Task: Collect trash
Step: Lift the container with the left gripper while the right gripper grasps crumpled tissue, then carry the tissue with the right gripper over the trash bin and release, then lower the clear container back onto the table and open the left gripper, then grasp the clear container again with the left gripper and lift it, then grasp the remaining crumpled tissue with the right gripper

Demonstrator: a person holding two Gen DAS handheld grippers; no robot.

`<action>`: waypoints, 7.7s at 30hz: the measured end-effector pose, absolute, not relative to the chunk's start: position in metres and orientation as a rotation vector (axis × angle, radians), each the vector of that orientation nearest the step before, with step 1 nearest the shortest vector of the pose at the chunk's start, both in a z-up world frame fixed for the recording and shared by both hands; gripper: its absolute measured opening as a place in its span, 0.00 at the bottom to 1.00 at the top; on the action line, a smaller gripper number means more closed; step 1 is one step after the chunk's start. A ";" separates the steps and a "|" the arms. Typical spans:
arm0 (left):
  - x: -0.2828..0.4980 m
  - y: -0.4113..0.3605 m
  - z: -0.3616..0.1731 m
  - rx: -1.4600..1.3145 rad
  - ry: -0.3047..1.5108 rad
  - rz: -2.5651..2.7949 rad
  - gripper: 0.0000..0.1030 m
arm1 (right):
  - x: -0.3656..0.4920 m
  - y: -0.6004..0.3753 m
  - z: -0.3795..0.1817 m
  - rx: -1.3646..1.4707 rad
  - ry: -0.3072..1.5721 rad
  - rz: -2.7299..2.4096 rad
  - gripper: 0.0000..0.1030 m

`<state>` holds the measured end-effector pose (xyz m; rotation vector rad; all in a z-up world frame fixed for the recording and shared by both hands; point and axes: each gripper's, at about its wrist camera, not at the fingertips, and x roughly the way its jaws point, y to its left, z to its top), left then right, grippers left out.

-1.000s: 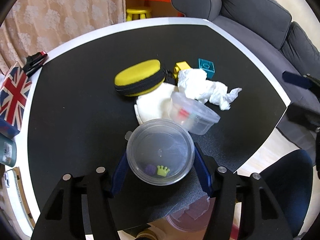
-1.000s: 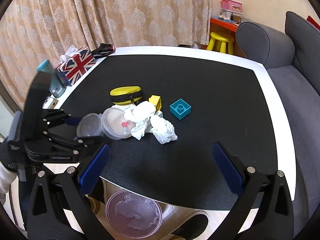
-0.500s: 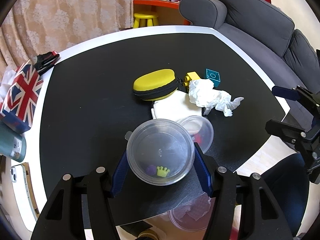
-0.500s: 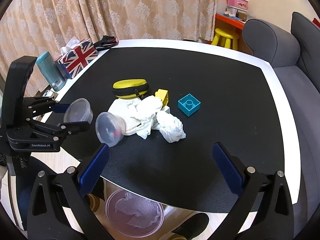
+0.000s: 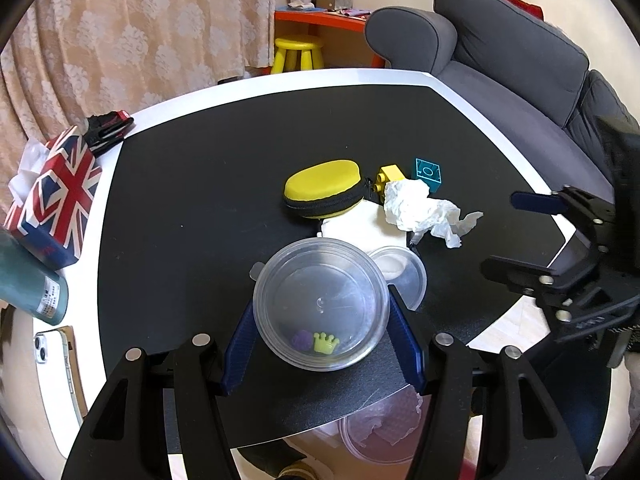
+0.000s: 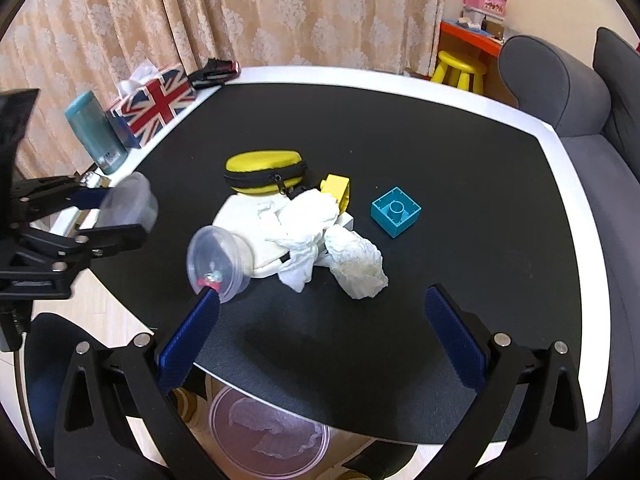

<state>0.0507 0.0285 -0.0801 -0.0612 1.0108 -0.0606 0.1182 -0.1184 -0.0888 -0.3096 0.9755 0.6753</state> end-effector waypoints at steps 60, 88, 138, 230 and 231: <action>-0.047 -0.030 -0.055 -0.044 0.915 -0.153 0.58 | -0.017 -0.172 -0.034 -0.275 0.879 0.854 0.03; -0.088 -0.042 -0.095 -0.073 0.985 -0.186 0.58 | -0.056 -0.180 -0.099 -0.266 1.016 0.862 0.75; -0.078 -0.041 -0.069 -0.089 0.906 -0.165 0.93 | -0.024 -0.207 -0.047 -0.176 0.879 0.724 0.93; 0.048 0.018 -0.091 -0.087 0.967 -0.102 0.62 | 0.152 -0.113 -0.127 -0.388 1.061 0.717 0.22; 0.047 0.019 -0.091 -0.089 0.967 -0.103 0.62 | 0.151 -0.113 -0.127 -0.388 1.058 0.718 0.15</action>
